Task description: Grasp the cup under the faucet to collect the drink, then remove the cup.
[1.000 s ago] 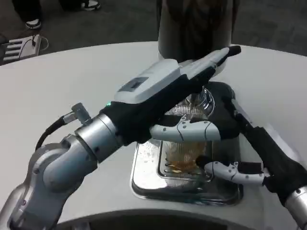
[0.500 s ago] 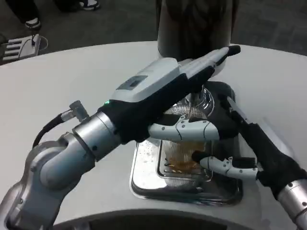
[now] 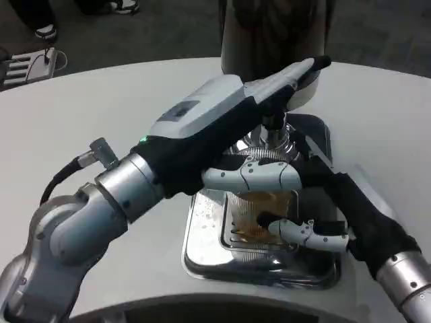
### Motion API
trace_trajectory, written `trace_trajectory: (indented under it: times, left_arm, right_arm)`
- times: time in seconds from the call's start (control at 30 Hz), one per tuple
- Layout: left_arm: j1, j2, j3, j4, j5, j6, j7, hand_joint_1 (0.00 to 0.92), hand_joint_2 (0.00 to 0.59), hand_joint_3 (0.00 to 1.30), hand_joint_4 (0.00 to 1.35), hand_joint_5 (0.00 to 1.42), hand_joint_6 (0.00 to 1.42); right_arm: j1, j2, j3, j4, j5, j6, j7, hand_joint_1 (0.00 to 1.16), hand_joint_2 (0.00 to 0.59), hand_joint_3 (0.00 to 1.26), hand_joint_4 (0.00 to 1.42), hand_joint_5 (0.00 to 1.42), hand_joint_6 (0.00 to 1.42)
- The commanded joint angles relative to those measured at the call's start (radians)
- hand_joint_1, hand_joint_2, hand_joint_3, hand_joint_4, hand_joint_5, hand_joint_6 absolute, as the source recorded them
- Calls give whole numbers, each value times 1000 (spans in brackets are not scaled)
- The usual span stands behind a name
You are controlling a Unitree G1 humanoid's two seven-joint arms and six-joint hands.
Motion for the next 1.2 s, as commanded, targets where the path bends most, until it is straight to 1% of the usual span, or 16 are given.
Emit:
trace_trajectory:
  times: [0.03,0.13,0.27,0.37,0.47,0.53,0.63,0.83,0.9,1.0,1.13,1.2]
  left_arm:
    - [10,8,11,-17,-27,-24,-6,0,108,0,0,27,26]
    - [20,-8,28,-8,-51,-44,21,0,108,2,0,31,30]
    - [37,-32,55,8,-76,-87,57,0,115,35,0,74,60]
    - [73,-58,90,8,-91,-140,114,0,116,76,54,127,94]
    - [102,-70,111,1,-99,-170,143,0,117,114,93,166,134]
    - [140,-71,136,-23,-111,-183,162,0,118,133,124,195,156]
    - [180,-60,161,-56,-122,-177,163,0,118,157,146,220,169]
    - [288,-17,232,-139,-134,-141,150,0,119,160,160,233,173]
    - [352,-5,268,-170,-132,-131,154,0,119,160,161,233,173]
    - [423,3,308,-199,-128,-116,162,0,118,160,158,232,174]
    - [492,14,345,-215,-122,-113,159,0,117,160,153,229,176]
    - [553,28,371,-226,-116,-121,151,0,117,160,150,226,177]
  right_arm:
    - [-19,8,15,9,8,-22,-1,767,231,0,0,0,44]
    - [-22,9,17,13,8,-22,-3,764,230,0,0,0,45]
    - [-23,9,16,16,10,-23,-3,762,230,0,0,0,46]
    - [-20,9,14,19,13,-23,-4,761,230,0,0,0,47]
    - [-18,8,13,20,15,-24,-4,760,229,0,0,0,47]
    - [-17,9,13,19,18,-25,-3,760,229,0,0,0,51]
    - [-16,11,14,17,22,-27,-1,759,229,0,0,0,55]
    - [-26,16,21,23,23,-31,-3,758,229,0,0,0,59]
    - [-32,19,25,28,24,-33,-4,758,229,0,0,0,61]
    - [-38,22,33,35,23,-35,-4,758,229,0,0,0,63]
    - [-43,30,44,49,18,-41,-9,758,229,0,0,0,64]
    - [-52,37,51,66,14,-44,-15,757,229,0,0,0,64]
